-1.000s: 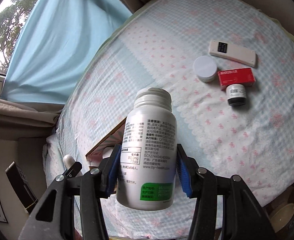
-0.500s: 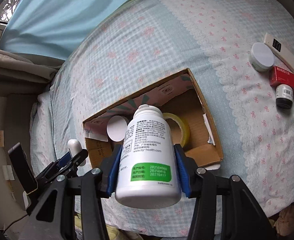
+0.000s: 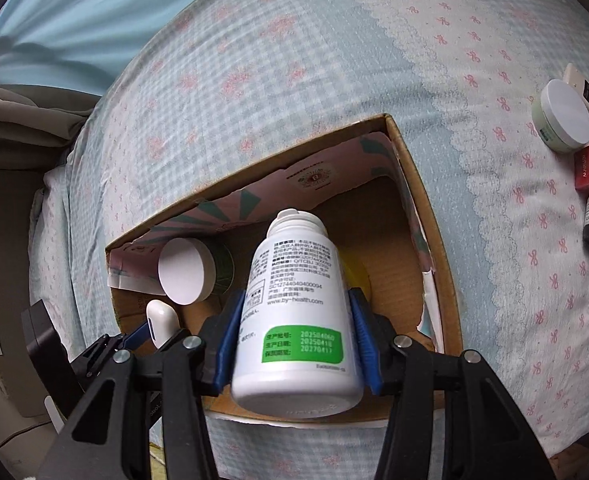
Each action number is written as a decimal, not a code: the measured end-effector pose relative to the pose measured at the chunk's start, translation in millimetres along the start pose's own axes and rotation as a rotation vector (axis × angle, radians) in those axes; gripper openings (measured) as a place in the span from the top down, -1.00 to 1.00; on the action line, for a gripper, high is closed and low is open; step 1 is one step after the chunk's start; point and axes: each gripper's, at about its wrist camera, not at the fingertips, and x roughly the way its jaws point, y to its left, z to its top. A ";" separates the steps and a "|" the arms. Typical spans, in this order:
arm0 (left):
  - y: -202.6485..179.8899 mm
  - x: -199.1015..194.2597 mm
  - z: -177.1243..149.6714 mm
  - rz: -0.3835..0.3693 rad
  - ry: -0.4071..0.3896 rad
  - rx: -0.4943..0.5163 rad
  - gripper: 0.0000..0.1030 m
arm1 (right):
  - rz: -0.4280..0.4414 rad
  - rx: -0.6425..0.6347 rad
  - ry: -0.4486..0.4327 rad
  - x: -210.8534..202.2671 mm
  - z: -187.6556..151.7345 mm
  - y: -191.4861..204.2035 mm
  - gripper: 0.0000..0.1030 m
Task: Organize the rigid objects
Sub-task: 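Carry the earbud case with left tool while right tool carries the pill bottle to the box, then release the earbud case with left tool while right tool releases the pill bottle in the box, then move both tools back toward the remaining items beside the box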
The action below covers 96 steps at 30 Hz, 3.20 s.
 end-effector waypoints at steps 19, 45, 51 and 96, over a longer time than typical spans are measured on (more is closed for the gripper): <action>7.2 -1.7 -7.9 -0.023 -0.023 0.018 -1.00 | -0.234 -0.326 -0.163 -7.6 -14.0 29.3 -1.00; -11.9 -125.2 -32.9 0.038 -0.140 -0.114 -1.00 | -0.228 -0.388 -0.230 -124.2 -61.6 47.5 -1.00; -40.7 -169.1 -39.7 -0.023 -0.207 -0.161 -1.00 | -0.231 -0.345 -0.302 -177.9 -70.6 19.6 -1.00; -458.2 31.3 113.8 0.003 -0.009 0.023 -0.99 | -0.162 -0.774 -0.241 -130.7 146.6 -312.7 -0.98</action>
